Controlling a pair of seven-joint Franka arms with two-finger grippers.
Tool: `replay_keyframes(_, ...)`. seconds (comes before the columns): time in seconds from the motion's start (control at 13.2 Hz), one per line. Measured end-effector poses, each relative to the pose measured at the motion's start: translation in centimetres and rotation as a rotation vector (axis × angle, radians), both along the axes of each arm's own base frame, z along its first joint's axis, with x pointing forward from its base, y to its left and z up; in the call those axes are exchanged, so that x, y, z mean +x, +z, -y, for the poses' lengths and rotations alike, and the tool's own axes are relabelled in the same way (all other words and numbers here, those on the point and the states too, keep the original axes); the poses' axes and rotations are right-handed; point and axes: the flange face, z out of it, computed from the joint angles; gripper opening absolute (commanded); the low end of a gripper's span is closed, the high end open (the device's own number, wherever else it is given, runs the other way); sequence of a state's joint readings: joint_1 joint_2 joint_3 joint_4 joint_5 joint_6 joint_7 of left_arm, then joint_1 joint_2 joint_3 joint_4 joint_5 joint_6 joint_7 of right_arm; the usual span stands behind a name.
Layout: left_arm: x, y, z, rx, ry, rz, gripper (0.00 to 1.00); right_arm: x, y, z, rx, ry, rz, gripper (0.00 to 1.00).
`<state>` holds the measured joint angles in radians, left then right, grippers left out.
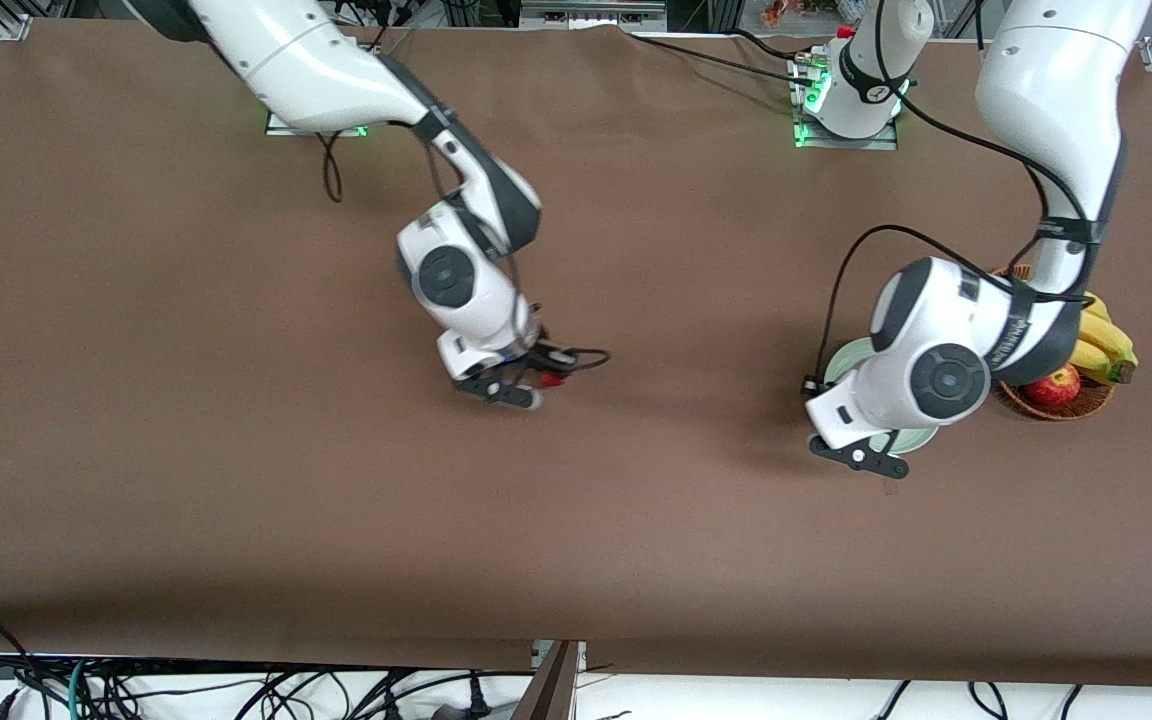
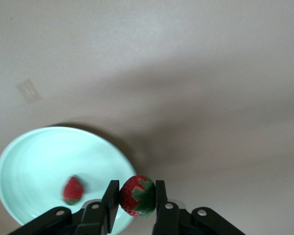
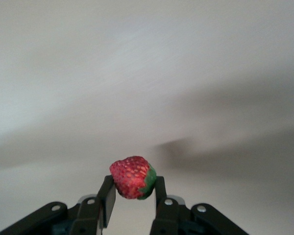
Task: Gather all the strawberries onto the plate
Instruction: 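Drop the strawberry onto the plate with the left gripper while the right gripper carries another, then set the third strawberry down mid-table with the right gripper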
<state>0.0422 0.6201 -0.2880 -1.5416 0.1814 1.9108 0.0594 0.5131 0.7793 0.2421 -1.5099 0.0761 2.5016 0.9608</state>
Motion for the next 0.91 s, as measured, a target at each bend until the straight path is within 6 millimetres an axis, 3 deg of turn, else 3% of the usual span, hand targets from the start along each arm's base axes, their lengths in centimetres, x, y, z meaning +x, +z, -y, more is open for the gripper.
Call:
replay_keyframes(0.15,0.3,-1.6,-4.9,-0.047,-0.129,-0.036,0.12,-1.9,-1.1,-5.2,0.068,-0.083,-0.005,0.03)
replay_keyframes(0.3,0.5,-4.0,-8.7,-0.092,-0.21,-0.058,0.18,-3.3,-2.6,-8.8,0.129,-0.149,-0.011,0.05)
replay_keyframes(0.38,0.5,-5.3,-9.8,-0.111,-0.229,-0.062,0.23,-3.8,-3.5,-10.0,0.161,-0.172,-0.003,0.23)
replay_keyframes(0.46,0.4,-6.2,-10.2,-0.13,-0.236,-0.067,0.37,-4.4,-4.5,-10.8,0.184,-0.187,0.005,0.85)
replay_keyframes(0.53,0.3,-6.8,-10.0,-0.151,-0.236,-0.074,0.59,-4.8,-5.6,-11.2,0.195,-0.193,0.009,1.0)
replay_keyframes(0.61,0.2,-7.0,-9.5,-0.163,-0.237,-0.076,1.0,-5.0,-6.3,-11.3,0.196,-0.19,0.012,1.0)
replay_keyframes(0.76,0.2,-6.9,-8.7,-0.17,-0.246,-0.075,1.0,-4.6,-5.9,-11.4,0.196,-0.174,0.039,1.0)
replay_keyframes(0.91,0.2,-6.8,-8.4,-0.174,-0.252,-0.074,1.0,-3.0,-3.5,-10.9,0.189,-0.17,0.057,1.0)
